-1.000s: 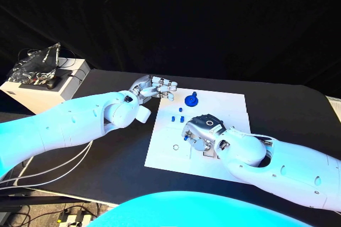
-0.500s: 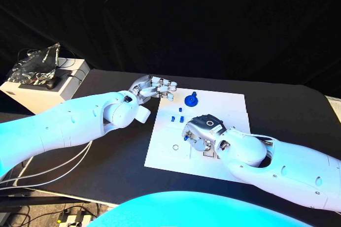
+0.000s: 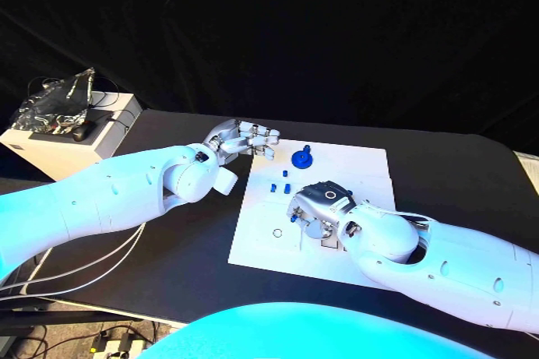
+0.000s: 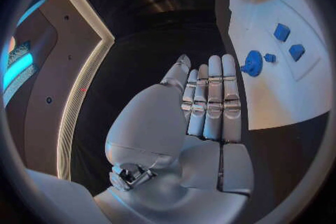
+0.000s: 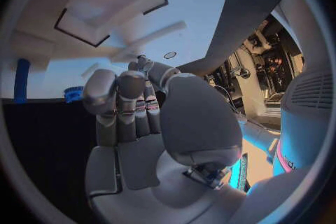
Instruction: Assemble the parts on the task board
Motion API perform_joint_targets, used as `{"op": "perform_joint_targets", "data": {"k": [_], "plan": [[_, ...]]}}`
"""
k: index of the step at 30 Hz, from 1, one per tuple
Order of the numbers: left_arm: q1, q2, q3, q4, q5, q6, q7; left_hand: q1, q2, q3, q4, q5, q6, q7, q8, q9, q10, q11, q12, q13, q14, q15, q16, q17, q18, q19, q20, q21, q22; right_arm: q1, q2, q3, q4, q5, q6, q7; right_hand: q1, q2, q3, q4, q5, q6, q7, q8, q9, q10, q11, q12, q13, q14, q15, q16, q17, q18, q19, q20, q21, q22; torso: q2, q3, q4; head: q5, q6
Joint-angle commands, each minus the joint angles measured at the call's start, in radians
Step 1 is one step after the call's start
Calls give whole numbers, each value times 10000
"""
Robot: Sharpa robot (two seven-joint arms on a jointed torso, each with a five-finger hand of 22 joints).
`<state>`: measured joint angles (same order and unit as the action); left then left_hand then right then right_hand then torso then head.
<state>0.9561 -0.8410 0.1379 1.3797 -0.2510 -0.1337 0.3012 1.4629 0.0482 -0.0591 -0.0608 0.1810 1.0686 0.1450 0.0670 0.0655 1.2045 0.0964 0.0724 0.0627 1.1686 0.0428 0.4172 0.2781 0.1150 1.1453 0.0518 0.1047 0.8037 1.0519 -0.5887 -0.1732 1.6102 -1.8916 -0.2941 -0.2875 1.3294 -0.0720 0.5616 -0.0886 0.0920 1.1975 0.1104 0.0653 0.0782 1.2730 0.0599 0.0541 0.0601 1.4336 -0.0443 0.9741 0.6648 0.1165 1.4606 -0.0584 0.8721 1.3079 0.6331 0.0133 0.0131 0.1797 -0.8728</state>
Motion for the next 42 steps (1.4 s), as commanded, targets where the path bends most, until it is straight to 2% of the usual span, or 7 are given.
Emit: {"op": "perform_joint_targets", "data": {"k": [1, 12, 14, 19, 31, 38, 42], "plan": [[1, 11, 10, 18, 52, 191, 35, 52, -43, 17, -46, 47, -23, -24, -9, 4, -73, 20, -33, 4, -2, 45, -40, 10, -112, -65, 14, 44, 9, -22, 49, -1, -20, -149, 235, 14, -7, 102, 45, -21, 28, 104, 25, 8, 8, 140, -99, 55, 8, -49, 20, 66, -8, 115, 690, -4, -20, 178, 2, 1, -2, 8, 2], [1, 2, 10, 33, 53, 215, 11, 46, -38, 13, -28, 45, -20, -26, -9, 3, -82, 23, -32, 5, -6, 48, -48, 6, -110, -57, 20, 14, 2, -61, 160, -33, -140, -76, 468, 95, -38, 36, -57, -28, 53, 68, 50, 4, -4, 88, -78, 58, 9, -60, 33, 34, -40, 133, 678, 10, -161, 134, 0, 5, -8, 25, 2], [1, 1, 10, 34, 54, 221, 5, 46, -38, 13, -28, 45, -20, -26, -9, 3, -82, 23, -32, 5, -6, 48, -48, 6, -110, -57, 20, 14, 2, -62, 168, -41, -156, -17, 424, 144, -137, -119, -397, -29, 766, 18, 68, -5, -24, -11, -55, 59, 6, -53, 53, 19, -56, 128, 682, 18, -190, 121, -1, 7, -9, 27, 2], [1, -3, 10, 33, 54, 232, -8, 46, -38, 13, -28, 45, -20, -26, -9, 3, -82, 23, -32, 5, -6, 48, -48, 6, -110, -57, 20, 14, 2, -64, 154, -50, -176, 66, 290, 237, -318, -478, -998, 91, 1024, -489, 43, -36, -117, -513, 63, 54, -4, -56, 137, 3, -90, 175, 672, 77, -447, 8, 3, 10, -10, 18, 2], [1, -35, 9, 38, 54, 249, -45, 46, -38, 13, -28, 45, -20, -26, -9, 3, -82, 23, -32, 5, -6, 48, -48, 6, -110, -57, 20, 14, 2, -73, -50, -55, -47, 110, -486, 255, -101, -1012, -2160, 568, 919, -1186, -167, -38, -122, -1577, 322, 69, -1, -68, 304, -151, -285, 458, 637, 265, -1490, -598, 5, 15, -12, 1, 2], [1, -50, 9, 36, 54, 294, -68, 59, -29, 16, -23, 46, -14, -24, -8, 4, -84, 23, -30, 5, -6, 49, -53, 4, -107, -47, 22, -7, -2, -81, -420, -39, 273, 171, -1216, 187, 194, -1018, -2458, 860, 958, -1270, -165, -38, -115, -1672, 338, 108, -9, -63, 310, -179, -349, 520, 630, 281, -1654, -947, -4, 11, -8, -40, 2], [1, -48, 8, 30, 54, 340, -70, 61, -28, 18, -22, 46, -16, -23, -10, 3, -87, 23, -32, 4, 3, 47, -48, 6, -106, -42, 20, -6, 1, -21, -764, 41, 468, 707, -1512, 301, 214, -1036, -2420, 904, 963, -1245, -138, -36, -114, -1595, 317, 111, -11, -61, 298, -157, -355, 521, 628, 274, -1685, -1058, -10, 2, -17, -90, 2]]}}
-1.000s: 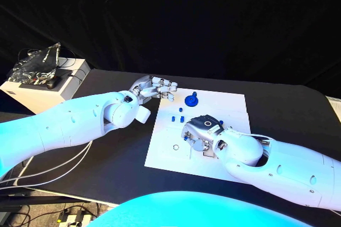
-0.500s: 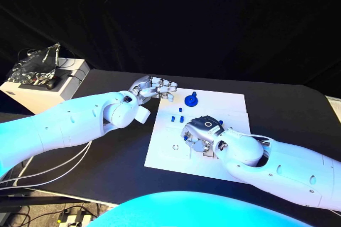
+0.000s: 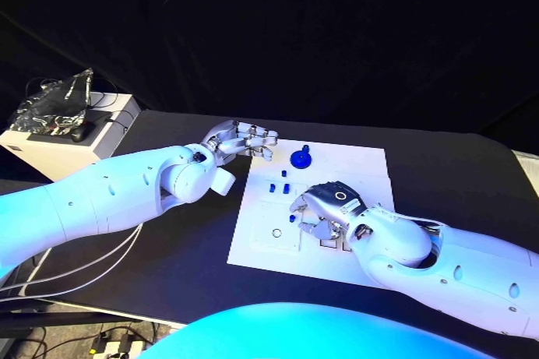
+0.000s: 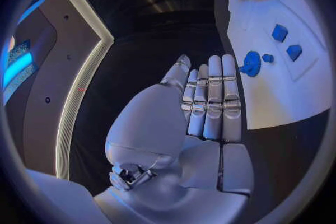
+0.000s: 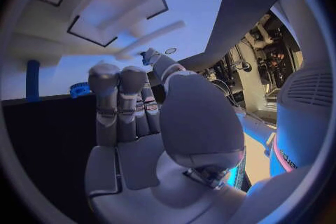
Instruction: Assemble the parts on the task board
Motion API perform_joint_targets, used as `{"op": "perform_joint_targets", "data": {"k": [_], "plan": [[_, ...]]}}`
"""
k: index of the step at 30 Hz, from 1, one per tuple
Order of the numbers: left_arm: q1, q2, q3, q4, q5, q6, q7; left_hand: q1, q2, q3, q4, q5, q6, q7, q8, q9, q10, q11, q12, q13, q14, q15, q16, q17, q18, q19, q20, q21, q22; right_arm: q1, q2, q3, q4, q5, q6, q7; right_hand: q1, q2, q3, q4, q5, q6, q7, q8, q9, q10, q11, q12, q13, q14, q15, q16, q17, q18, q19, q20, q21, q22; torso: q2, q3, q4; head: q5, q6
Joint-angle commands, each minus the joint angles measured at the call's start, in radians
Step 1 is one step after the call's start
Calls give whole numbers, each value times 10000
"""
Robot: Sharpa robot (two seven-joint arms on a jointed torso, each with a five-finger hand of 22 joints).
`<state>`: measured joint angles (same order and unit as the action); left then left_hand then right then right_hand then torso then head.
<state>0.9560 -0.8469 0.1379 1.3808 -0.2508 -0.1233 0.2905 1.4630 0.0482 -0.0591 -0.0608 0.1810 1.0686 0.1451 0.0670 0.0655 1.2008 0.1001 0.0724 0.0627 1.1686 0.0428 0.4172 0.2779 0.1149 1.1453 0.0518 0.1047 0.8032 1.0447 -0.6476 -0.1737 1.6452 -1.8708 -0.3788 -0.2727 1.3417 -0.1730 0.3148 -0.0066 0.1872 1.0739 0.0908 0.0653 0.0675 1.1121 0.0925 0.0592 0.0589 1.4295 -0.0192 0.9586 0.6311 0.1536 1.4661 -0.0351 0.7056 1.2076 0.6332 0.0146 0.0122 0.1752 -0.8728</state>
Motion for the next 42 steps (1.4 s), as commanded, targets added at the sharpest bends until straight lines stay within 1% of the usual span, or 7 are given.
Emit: {"op": "perform_joint_targets", "data": {"k": [1, 8, 15, 17, 19, 27, 42], "plan": [[1, 12, 8, 20, 52, 260, 41, 61, -28, 18, -23, 46, -17, -23, -10, 3, -50, -14, -32, 4, 3, 47, -48, 7, -105, -42, 20, -6, 6, 92, -289, 77, 162, 751, -752, 236, 104, -16, 96, 87, 15, -12, 74, -36, -8, 138, -39, 70, 0, -14, 31, 2, -21, 134, 575, 32, 23, -52, -10, -10, -6, -67, 2], [0, 13, 8, 28, 52, 404, 110, 61, -55, 6, -29, 47, -27, -34, -11, 3, -58, -13, -35, 4, -4, 48, -50, 7, -106, -42, 21, -9, 8, 616, -1236, 244, 249, 2742, -695, 860, 81, -51, 393, -37, 187, 152, 326, -31, -3, 962, -201, 49, 11, -9, -82, 59, 21, -100, 581, -114, 460, 118, -13, -14, -9, -253, 2], [-2, 35, 8, 14, 52, 415, 187, 56, -69, -3, -29, 48, -46, -31, -15, 1, -48, -15, -29, 6, -16, 52, -60, 4, -111, -54, 26, -21, 4, 1177, -2112, 306, 1, 3409, 245, 1044, -41, -84, -312, -117, 559, 101, 232, -34, -8, 760, -172, 41, 15, -21, -51, 83, 67, -152, 573, -107, 532, 161, -6, -5, -17, -387, 2], [-2, 49, 7, 4, 52, 398, 222, 51, -82, -10, -27, 55, -77, 15, -18, 0, -45, -2, -29, 6, -17, 56, -67, 1, -112, -59, 29, -32, -2, 1259, -2287, 312, -93, 3186, 514, 1001, 88, 58, -1006, -133, 797, 78, 216, -26, -3, 637, -179, 58, 16, -20, -42, 110, 91, -171, 583, -96, 622, 211, 1, 5, -14, -420, 2], [-3, 57, 7, -2, 52, 392, 249, 51, -82, -10, -27, 55, -77, 15, -18, 0, -45, -2, -29, 6, -17, 56, -67, 1, -112, -59, 29, -32, -2, 1296, -2385, 314, -127, 2927, 649, 976, 141, 104, -1474, -78, 757, 24, 128, -32, -2, 592, -157, 62, 18, -19, -41, 117, 96, -173, 585, -96, 659, 231, 11, 10, -8, -439, 2], [-4, 79, 7, -20, 52, 403, 287, 59, -82, -6, -31, 53, -74, 0, -8, 4, -27, -12, -24, 7, -1, 51, -65, 3, -107, -41, 26, -31, -3, 1327, -2427, 314, -153, 1879, 904, 804, 348, -3, -2024, 30, 683, -237, -177, -33, -1, 190, -66, 75, 27, -29, 20, 171, 108, -144, 586, -46, 682, 237, 11, 2, 12, -465, 2], [-4, 70, 7, -22, 52, 416, 273, 59, -78, -1, -28, 55, -74, 2, -10, 3, -22, -13, -27, 6, 5, 48, -64, 7, -105, -29, 23, -34, -2, 1138, -1766, 269, -543, 1547, 914, 742, 449, 227, -1611, -81, 766, -208, -105, -33, -2, 443, -120, 68, 14, -25, -18, 215, 79, -137, 593, -66, 757, 223, 5, -9, 17, -471, 2]]}}
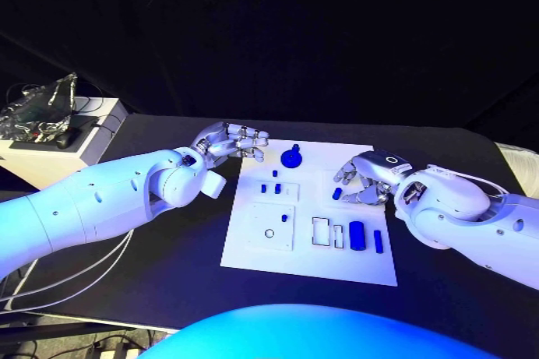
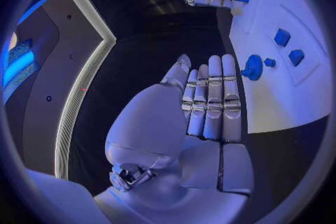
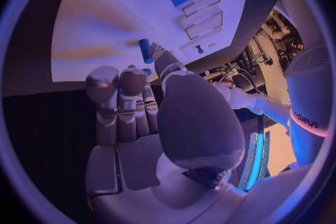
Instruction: Assemble the parts on the task board
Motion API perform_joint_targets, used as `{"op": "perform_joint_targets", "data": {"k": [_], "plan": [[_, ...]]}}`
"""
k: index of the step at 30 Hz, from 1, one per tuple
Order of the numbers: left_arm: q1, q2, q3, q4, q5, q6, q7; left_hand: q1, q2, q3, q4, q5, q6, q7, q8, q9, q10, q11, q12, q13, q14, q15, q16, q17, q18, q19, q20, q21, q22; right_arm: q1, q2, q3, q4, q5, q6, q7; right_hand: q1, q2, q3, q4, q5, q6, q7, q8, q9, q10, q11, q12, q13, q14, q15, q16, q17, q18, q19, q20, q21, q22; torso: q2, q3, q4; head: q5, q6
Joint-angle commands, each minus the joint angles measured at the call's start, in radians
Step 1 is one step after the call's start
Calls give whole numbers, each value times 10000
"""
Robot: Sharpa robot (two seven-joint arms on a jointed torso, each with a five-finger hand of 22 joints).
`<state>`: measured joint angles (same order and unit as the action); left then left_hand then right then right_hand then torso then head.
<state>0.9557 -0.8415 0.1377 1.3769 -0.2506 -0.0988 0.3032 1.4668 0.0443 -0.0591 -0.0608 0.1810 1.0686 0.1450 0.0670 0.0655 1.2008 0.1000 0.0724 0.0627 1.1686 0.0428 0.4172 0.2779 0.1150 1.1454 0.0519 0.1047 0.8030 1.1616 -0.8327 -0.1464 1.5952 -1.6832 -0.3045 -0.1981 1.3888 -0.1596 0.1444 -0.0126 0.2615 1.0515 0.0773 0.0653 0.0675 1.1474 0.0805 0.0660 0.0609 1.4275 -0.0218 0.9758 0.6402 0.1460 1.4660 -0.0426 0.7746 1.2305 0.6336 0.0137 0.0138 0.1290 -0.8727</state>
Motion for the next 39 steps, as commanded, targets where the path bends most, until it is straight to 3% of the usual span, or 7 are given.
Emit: {"op": "perform_joint_targets", "data": {"k": [1, 9, 17, 19, 25, 33, 39], "plan": [[-1, 16, 8, 18, 50, 173, 142, 20, -39, -1, -28, 54, -74, 2, -10, 3, -22, -13, -27, 6, 5, 49, -64, 8, -106, -29, 23, -34, 0, -51, 137, -7, -64, -327, 179, 1, -28, 103, 121, -26, 29, 20, 39, -36, -5, 92, -1, -5, -5, -6, 7, 43, -13, -61, 592, 6, 62, -10, 0, 0, 0, -13, 1], [-1, 7, 8, 18, 50, 173, 118, 20, -39, -1, -28, 54, -74, 2, -10, 3, -22, -13, -27, 6, 5, 49, -64, 8, -106, -29, 23, -34, 0, -163, 335, -26, -134, -316, 393, -27, -174, 219, 730, -164, 74, 558, 230, -17, 12, 231, -77, -16, -10, -2, -81, 54, -31, -113, 591, -68, 110, -20, -9, 4, -18, 27, 1], [-1, -1, 8, 18, 50, 182, 105, 11, -22, 12, -15, 52, -57, 0, -7, 4, -14, -15, -28, 6, 7, 48, -63, 13, -108, -23, 22, -42, 5, -186, 380, -33, -153, -371, 520, -109, -345, 225, 1279, -324, 6, 826, 240, -27, -2, 376, -109, -23, -11, 3, -107, 65, -28, -152, 592, -112, 171, -11, -2, 8, -12, 48, 1], [-1, -3, 8, 19, 51, 183, 102, 11, -22, 12, -15, 52, -57, 0, -7, 4, -14, -15, -28, 6, 7, 48, -63, 13, -108, -23, 22, -42, 5, -191, 396, -34, -159, -383, 540, -118, -359, 258, 1489, -344, -362, 857, 244, -31, -5, 381, -104, -28, -13, 1, -99, 66, -27, -150, 591, -110, 177, -10, 2, 7, -12, 48, 1], [-1, -17, 8, 23, 54, 185, 83, 11, -22, 12, -15, 52, -57, 0, -7, 4, -14, -15, -28, 6, 7, 48, -63, 13, -108, -23, 22, -42, 5, -209, 427, -38, -195, -436, 568, -140, -480, 108, 1966, -303, -416, 913, 247, -29, -2, 375, -93, -24, -11, -8, -80, 70, -29, -127, 589, -88, 167, -16, -1, 6, -8, 43, 1], [-1, -33, 8, 23, 56, 191, 53, -4, -15, 9, 2, 49, -58, -3, -9, 4, -19, -15, -30, 6, 4, 49, -66, 14, -110, -24, 25, -51, -1, -226, 441, -41, -237, -536, 596, -195, -289, 498, 2452, -461, -721, 1184, 245, -13, 16, 607, -149, -16, -12, -12, -110, 80, -23, -112, 585, -98, 196, 6, -3, 6, -11, 48, 1], [-1, -37, 8, 23, 56, 203, 36, -7, -12, 9, 9, 49, -58, -2, -8, 4, -21, -14, -30, 6, 3, 50, -68, 13, -110, -22, 26, -56, -5, -232, 440, -42, -233, -622, 634, -228, -357, 614, 2846, -697, -685, 1315, 246, -17, 21, 791, -209, -41, -6, -11, -160, 72, -12, -128, 584, -145, 224, 53, -1, 9, -11, 42, 1]]}}
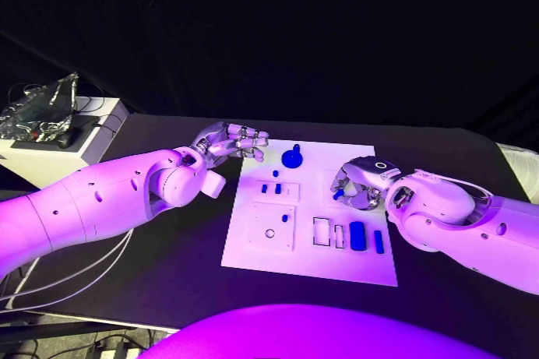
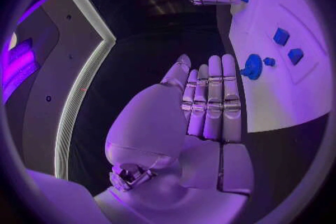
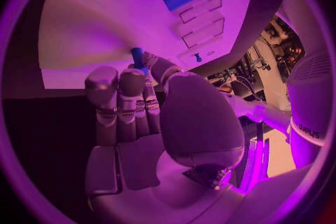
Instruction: Assemble the parts on the task board
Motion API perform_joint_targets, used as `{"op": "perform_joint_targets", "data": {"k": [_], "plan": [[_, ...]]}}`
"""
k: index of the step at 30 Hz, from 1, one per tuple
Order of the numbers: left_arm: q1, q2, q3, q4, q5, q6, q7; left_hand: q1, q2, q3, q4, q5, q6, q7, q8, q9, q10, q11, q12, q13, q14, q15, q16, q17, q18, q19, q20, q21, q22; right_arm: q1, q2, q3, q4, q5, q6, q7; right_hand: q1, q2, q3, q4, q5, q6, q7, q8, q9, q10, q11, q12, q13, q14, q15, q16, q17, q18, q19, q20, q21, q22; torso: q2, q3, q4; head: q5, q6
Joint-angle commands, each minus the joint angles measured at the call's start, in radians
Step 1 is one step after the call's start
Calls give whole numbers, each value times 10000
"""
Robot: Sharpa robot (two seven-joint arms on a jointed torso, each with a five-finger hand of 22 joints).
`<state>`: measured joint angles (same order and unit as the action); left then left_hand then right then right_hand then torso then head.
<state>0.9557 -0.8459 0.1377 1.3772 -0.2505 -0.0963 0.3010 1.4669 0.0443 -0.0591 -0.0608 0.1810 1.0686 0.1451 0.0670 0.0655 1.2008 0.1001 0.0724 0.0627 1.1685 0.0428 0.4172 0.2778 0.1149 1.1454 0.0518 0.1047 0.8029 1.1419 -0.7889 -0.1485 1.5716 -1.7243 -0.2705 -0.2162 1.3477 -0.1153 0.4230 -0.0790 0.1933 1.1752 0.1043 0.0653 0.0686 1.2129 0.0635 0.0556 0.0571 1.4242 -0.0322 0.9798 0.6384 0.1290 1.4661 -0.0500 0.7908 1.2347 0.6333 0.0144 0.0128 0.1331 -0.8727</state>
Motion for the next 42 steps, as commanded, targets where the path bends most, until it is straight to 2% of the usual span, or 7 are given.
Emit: {"op": "perform_joint_targets", "data": {"k": [1, 9, 15, 20, 29, 33, 42], "plan": [[0, 7, 8, 20, 54, 179, 55, -12, -9, 8, 19, 50, -59, -1, -8, 4, -24, -13, -29, 6, 1, 51, -70, 13, -110, -19, 28, -63, -10, -37, 2, -21, 5, -219, 297, -51, 30, 196, 87, -78, -6, 92, -26, -17, 10, 158, -47, 62, 32, 24, -58, 29, 9, 38, 585, -75, 72, 24, 3, 1, -4, 0, 1], [0, -3, 8, 24, 56, 188, 40, -21, -4, 7, 33, 48, -62, -2, -9, 4, -26, -12, -29, 6, 3, 52, -71, 13, -110, -17, 29, -71, -18, -42, -7, -21, 23, -300, 224, -98, 75, 442, 204, -237, -194, 153, -5, -13, 18, 251, -61, 61, 33, 26, -61, 26, 28, 42, 587, -80, 111, 80, 3, 2, -1, -20, 1], [0, -10, 8, 27, 58, 196, 29, -21, -4, 7, 33, 48, -62, -2, -9, 4, -26, -12, -29, 6, 3, 52, -71, 13, -110, -17, 29, -71, -18, -47, -11, -21, 56, -371, -174, -84, 137, 642, 545, -317, -795, 291, -15, 2, 42, 539, -140, 78, 42, 27, -96, 82, 85, -3, 606, -97, 490, 294, 0, -1, 4, -15, 1], [1, -18, 8, 31, 59, 205, 14, -32, -2, 3, 53, 48, -65, -1, -9, 4, -33, -10, -30, 6, 1, 54, -74, 13, -111, -11, 32, -83, -32, -50, -22, -21, 111, -391, -554, -51, 201, 694, 612, -354, -1265, 374, -23, 3, 51, 845, -220, 88, 55, 25, -147, 104, 136, -37, 607, -140, 642, 418, 3, 0, 2, -16, 1], [1, -28, 8, 35, 60, 209, 3, -32, -2, 3, 53, 48, -65, -1, -9, 4, -33, -10, -30, 6, 1, 54, -74, 13, -111, -11, 32, -83, -32, -23, -85, -13, 285, -403, -709, -78, 283, 715, 577, -344, -1397, 422, -13, 0, 49, 930, -235, 63, 49, 26, -163, 112, 183, -67, 612, -166, 735, 517, -4, -2, -4, -12, 1], [1, -30, 8, 29, 60, 208, -1, -30, -5, -1, 86, 49, -71, 1, -9, 4, -38, -10, -26, 7, 2, 55, -78, 12, -109, 8, 37, -112, -71, 107, -165, -3, 448, -406, -583, -134, 295, 711, 572, -339, -1398, 434, -15, -1, 48, 938, -237, 62, 49, 25, -163, 108, 190, -72, 609, -168, 727, 528, -11, -8, -7, -9, 1], [1, -12, 7, 9, 60, 212, -3, -30, -5, -1, 86, 49, -71, 1, -9, 4, -38, -10, -26, 7, 2, 55, -78, 12, -109, 8, 37, -112, -71, 642, -453, 27, 1071, -382, -236, -284, 300, 698, 566, -324, -1398, 455, -24, -1, 48, 952, -243, 62, 49, 24, -167, 96, 199, -83, 606, -172, 723, 549, -7, -4, -5, 20, 1]]}}
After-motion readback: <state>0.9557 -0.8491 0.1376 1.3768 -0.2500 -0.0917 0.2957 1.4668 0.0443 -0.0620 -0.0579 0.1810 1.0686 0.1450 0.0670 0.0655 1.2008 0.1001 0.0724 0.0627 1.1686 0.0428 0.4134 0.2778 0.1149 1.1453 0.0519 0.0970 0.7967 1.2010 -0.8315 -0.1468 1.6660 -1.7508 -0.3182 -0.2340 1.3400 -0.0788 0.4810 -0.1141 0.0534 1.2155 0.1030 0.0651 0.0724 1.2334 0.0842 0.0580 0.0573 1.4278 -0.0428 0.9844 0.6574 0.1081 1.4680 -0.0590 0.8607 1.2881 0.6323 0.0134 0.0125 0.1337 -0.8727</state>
